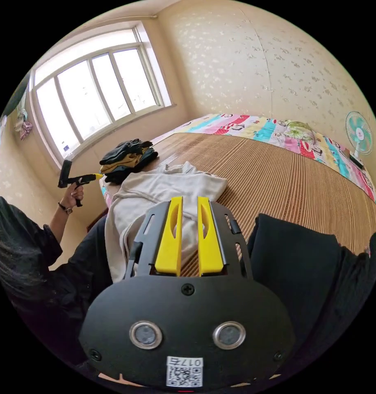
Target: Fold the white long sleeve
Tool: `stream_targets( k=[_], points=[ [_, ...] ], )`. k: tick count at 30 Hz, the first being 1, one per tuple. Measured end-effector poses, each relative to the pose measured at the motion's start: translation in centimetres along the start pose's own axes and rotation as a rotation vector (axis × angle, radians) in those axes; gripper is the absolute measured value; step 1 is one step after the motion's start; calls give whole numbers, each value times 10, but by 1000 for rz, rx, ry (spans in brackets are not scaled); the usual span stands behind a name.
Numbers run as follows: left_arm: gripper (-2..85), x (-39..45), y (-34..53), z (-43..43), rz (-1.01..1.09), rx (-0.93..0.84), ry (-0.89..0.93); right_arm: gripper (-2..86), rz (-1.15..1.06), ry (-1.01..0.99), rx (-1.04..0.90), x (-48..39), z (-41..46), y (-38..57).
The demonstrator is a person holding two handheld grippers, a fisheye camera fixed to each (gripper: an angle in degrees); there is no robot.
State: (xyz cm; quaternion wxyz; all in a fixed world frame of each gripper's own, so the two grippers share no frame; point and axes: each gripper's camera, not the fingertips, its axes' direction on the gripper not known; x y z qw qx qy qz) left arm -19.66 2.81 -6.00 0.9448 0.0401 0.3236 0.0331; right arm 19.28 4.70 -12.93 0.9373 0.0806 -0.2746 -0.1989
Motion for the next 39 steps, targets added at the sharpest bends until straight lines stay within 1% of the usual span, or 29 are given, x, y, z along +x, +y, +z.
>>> stream_targets(
  k=[1,2,3,5,6,7,8,9,10,11,12,14,17,19,21,22,23,25,27,29,30,31,33,35,36,37,39],
  points=[
    [65,2,-33,27,23,-49,2,60,-13,1,-21,4,28,-35],
    [63,11,-65,56,66,-107,-38,63,-30,-12,-51,7,59,-71],
    [61,16,-80,71,93,-133,-82,64,-37,-11,-73,8,75,-88],
    [48,29,-124,131,188,-218,-371,70,-52,51,-180,13,141,-146],
    [46,28,-132,146,201,-244,-444,72,-38,64,-209,16,156,-157],
    [42,20,-140,176,208,-312,-540,74,-7,64,-278,24,187,-174],
    [35,7,-140,204,200,-403,-550,75,29,48,-351,32,215,-182],
    [32,-1,-136,216,189,-452,-531,74,42,41,-395,36,227,-182],
    [19,-14,-122,231,164,-522,-470,71,63,69,-503,42,251,-175],
    [7,-12,-105,215,161,-398,-444,67,43,70,-449,38,248,-166],
    [3,-10,-96,208,164,-380,-415,65,35,86,-414,35,241,-161],
    [-6,-5,-62,180,108,-357,-263,57,-51,182,-461,8,228,-136],
    [-5,6,-21,146,86,-377,-103,53,-149,262,-526,-28,201,-95],
    [0,13,-6,126,76,-364,-63,53,-164,265,-552,-39,184,-78],
    [12,18,-1,103,67,-325,-55,56,-130,244,-553,-39,167,-71],
    [34,20,-3,85,64,-292,-80,60,-114,226,-517,-37,154,-72],
    [66,21,-7,68,73,-262,-116,62,-110,213,-440,-34,139,-76],
    [97,19,-16,53,91,-248,-181,69,-79,225,-361,-23,126,-84],
    [101,7,-25,56,72,-292,-233,86,-42,208,-419,-6,136,-90],
    [100,-20,-27,80,-13,-467,-233,103,17,202,-606,20,173,-84],
    [99,-22,-26,76,-18,-447,-225,106,23,175,-594,23,175,-82],
    [88,-23,-24,66,-16,-451,-209,101,38,159,-575,24,171,-80],
    [62,-19,-19,59,-21,-547,-138,82,41,122,-660,16,169,-77],
    [31,-4,-4,37,4,-587,-133,62,-28,171,-788,-9,167,-63],
    [24,1,0,30,15,-592,-125,57,-45,190,-811,-16,165,-58],
    [13,8,7,9,12,-565,-87,49,-57,250,-816,-28,158,-50],
    [2,12,16,-46,-30,-400,162,40,-59,339,-696,-48,128,-39]
  ],
)
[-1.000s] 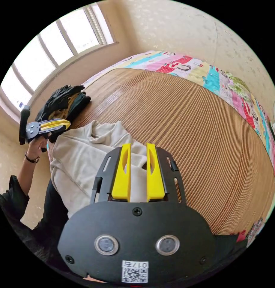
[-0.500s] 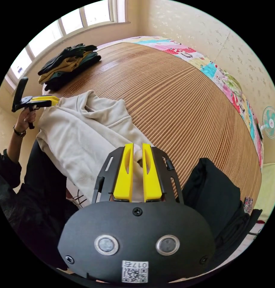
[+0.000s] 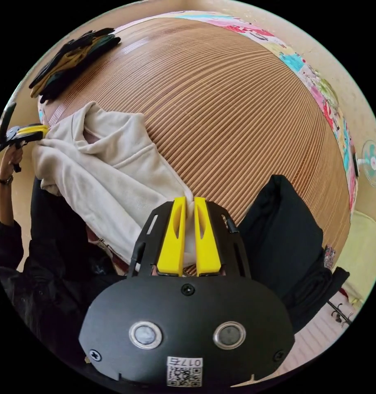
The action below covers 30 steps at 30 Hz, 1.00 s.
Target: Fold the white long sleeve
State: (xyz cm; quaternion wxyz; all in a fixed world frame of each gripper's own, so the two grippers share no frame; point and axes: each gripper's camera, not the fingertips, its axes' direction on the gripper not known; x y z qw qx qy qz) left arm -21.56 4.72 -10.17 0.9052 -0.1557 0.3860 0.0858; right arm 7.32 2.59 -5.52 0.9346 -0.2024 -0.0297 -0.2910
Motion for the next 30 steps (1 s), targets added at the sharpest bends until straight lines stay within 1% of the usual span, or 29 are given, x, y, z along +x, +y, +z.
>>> stream_targets(
  k=[1,2,3,4,5,6,7,8,9,10,11,12,13,14,16,18,20,21,22,23,24,25,26,27,28,30],
  points=[
    [-2,-3,23,-35,-17,129,267,37,43,11,112,-6,-23,25],
    [-6,-7,46,-64,-34,231,472,34,87,4,238,-11,-50,55],
    [-7,-6,58,-78,-27,283,541,33,101,-3,300,-15,-64,71],
    [-8,2,81,-106,19,397,638,31,139,29,417,-25,-90,105],
    [-9,13,104,-134,97,524,744,29,175,96,551,-36,-116,142],
    [-9,19,114,-148,139,581,789,29,191,124,611,-42,-129,160],
    [-9,34,131,-175,237,688,876,27,231,164,737,-50,-156,196],
    [-9,49,145,-202,336,772,936,26,264,164,874,-56,-184,232],
    [-9,58,150,-215,386,806,961,26,278,155,947,-58,-198,250],
    [-9,76,159,-240,488,856,985,26,292,129,1098,-64,-224,287],
    [-8,95,165,-264,556,875,928,26,296,116,1228,-70,-244,319],
    [-8,104,167,-275,561,881,869,26,300,128,1275,-74,-252,331],
    [-8,122,170,-296,522,901,694,26,303,188,1326,-82,-266,346],
    [-7,138,168,-311,449,910,502,26,311,283,1302,-89,-276,347],
    [-7,163,157,-324,442,902,387,26,345,355,1266,-92,-286,340],
    [-6,183,150,-329,498,902,461,25,393,350,1325,-95,-292,344],
    [-6,205,165,-338,588,985,568,25,474,355,1493,-107,-304,378],
    [-6,209,172,-341,603,1013,568,25,493,349,1540,-110,-307,389],
    [-6,218,184,-345,608,1059,533,24,515,324,1614,-115,-312,407],
    [-5,228,192,-348,604,1091,467,25,492,291,1655,-118,-317,418],
    [-4,233,195,-348,594,1104,428,25,484,280,1659,-119,-320,420],
    [-3,241,193,-346,547,1124,331,25,493,289,1648,-119,-326,419],
    [-2,247,182,-341,502,1119,240,26,501,325,1625,-117,-329,409],
    [-2,249,173,-337,487,1110,200,26,498,344,1605,-114,-331,400],
    [-1,251,148,-326,467,1076,128,27,487,374,1539,-104,-333,374],
    [1,241,98,-305,416,1019,67,29,482,425,1434,-81,-328,323]
  ],
)
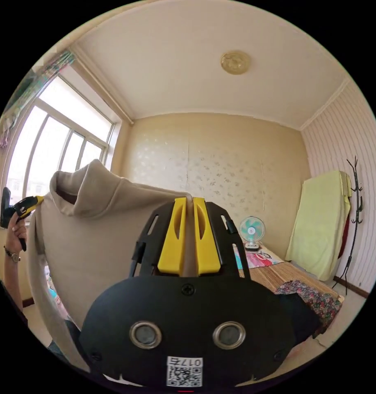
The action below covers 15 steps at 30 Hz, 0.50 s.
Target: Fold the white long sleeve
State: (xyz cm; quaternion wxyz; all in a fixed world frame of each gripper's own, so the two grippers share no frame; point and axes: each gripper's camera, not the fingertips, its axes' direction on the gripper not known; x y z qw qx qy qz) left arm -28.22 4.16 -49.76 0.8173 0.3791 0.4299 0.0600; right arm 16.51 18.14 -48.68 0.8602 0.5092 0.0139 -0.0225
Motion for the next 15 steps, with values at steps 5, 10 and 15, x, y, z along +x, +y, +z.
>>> stream_targets(
  k=[5,10,15],
  points=[
    [9,-122,-8,218,-37,-291,-266,40,-224,78,-296,-35,249,37],
    [56,-216,83,324,-142,-527,-410,33,-169,-17,-731,-48,387,127],
    [74,-215,261,359,-163,-727,-227,55,-106,-285,-858,-73,359,250]
  ],
)
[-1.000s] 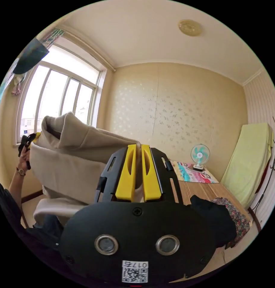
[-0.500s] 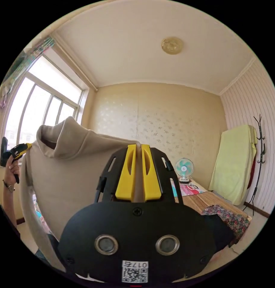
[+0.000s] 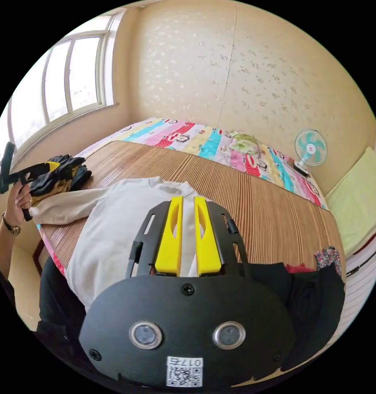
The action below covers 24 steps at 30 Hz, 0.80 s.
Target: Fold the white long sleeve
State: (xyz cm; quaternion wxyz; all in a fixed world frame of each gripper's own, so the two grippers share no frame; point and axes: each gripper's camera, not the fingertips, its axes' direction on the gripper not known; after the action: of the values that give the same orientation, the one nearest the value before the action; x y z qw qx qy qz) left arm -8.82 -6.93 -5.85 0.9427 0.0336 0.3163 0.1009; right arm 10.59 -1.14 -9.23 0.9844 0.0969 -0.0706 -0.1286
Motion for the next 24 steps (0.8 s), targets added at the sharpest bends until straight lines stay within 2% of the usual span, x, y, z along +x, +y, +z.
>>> stream_targets(
  k=[3,5,7,9,11,13,15,17,18,21,22,23,24],
  points=[
    [78,23,72,96,42,-206,92,62,53,-114,-146,-15,52,65],
    [69,37,125,149,54,-366,-66,64,85,-132,-298,-22,85,105],
    [54,42,153,138,19,-277,-116,61,120,-149,-257,-20,68,124],
    [46,43,167,126,-54,-266,-159,58,191,-149,-278,-11,42,135],
    [39,42,186,103,-146,-179,-184,79,237,-172,-153,-1,-12,159],
    [46,42,203,85,-180,-76,-146,98,229,-64,-122,1,-39,173],
    [57,43,220,76,-203,15,-107,108,170,73,-156,-1,-43,186],
    [56,43,241,85,-213,65,-109,102,57,87,-393,2,-1,200],
    [56,42,246,90,-214,62,-112,98,44,85,-442,5,9,203],
    [51,42,267,110,-158,83,-130,53,94,-36,-442,33,-4,191],
    [42,43,274,109,-128,122,-159,41,145,-162,-382,55,-29,180],
    [26,40,276,110,-125,121,-156,36,189,-295,-229,83,-65,171],
    [18,38,275,110,-132,113,-147,35,210,-344,-145,99,-84,168]
  ],
)
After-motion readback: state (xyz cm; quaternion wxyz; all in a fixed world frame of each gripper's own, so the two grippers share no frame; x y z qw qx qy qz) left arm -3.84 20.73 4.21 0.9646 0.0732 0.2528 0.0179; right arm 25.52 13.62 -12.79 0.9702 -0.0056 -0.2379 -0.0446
